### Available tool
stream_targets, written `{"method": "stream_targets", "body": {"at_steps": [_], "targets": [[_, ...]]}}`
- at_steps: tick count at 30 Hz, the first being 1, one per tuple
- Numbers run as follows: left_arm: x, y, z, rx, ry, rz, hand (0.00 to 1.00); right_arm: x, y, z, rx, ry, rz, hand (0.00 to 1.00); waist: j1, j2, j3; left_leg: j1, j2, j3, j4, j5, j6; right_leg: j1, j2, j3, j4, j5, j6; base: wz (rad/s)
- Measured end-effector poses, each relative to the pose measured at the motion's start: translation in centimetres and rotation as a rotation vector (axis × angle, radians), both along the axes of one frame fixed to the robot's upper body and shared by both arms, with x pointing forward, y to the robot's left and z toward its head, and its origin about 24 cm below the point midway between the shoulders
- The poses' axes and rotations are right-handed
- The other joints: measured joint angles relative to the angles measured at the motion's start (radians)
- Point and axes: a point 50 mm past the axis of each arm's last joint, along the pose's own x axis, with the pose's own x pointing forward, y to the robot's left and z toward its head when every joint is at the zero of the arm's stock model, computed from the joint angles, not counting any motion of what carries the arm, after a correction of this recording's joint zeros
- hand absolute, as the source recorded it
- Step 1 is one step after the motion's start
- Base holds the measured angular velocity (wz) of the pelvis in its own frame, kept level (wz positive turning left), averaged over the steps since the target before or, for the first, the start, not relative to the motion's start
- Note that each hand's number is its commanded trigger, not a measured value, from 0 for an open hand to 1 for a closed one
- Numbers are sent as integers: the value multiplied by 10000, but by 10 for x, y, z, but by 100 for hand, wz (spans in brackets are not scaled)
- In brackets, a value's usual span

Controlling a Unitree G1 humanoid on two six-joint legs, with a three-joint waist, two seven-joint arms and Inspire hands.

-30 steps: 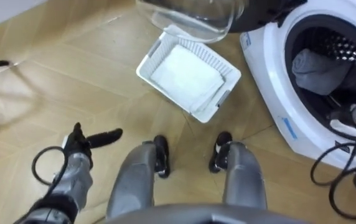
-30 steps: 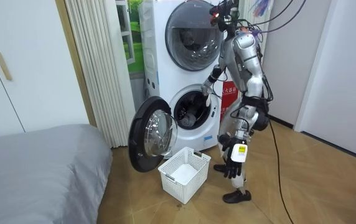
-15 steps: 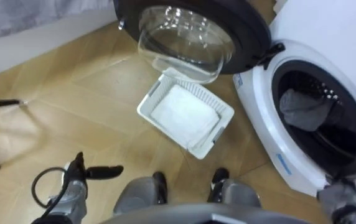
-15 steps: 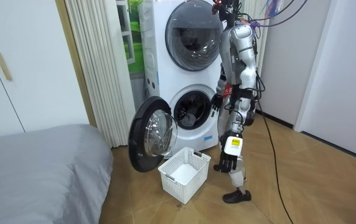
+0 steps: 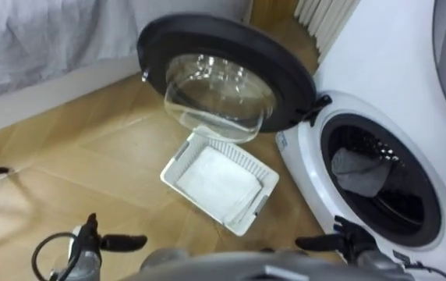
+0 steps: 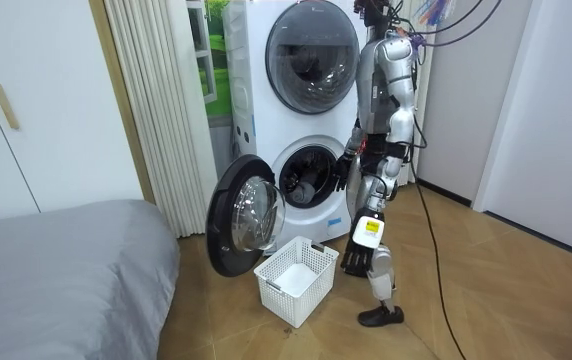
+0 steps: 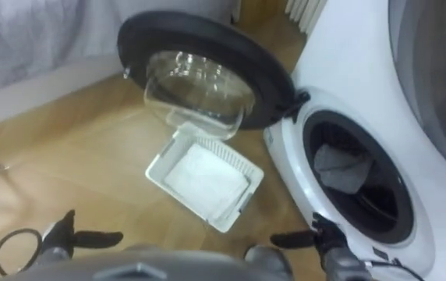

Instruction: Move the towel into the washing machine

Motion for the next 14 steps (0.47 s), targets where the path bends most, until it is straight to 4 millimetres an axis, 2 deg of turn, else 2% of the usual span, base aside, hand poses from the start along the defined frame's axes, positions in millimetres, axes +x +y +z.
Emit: {"method": "stream_targets", "body": {"at_steps": [7,14], "targets": [[-16,-5,-3,-151,386,245,0,-8,7,-3,672,338,465,0,6,-50,43,765,-18,-18,-334,10,-10,774,65,74,-375,-11,23,0],[-20,-10,-6,-411,798,186,0,-13,10,-5,1098,763,572,0,27,-102,67,1069,-8,-56,-357,7,-14,1106,108,158,-516,2,45,-1]]}}
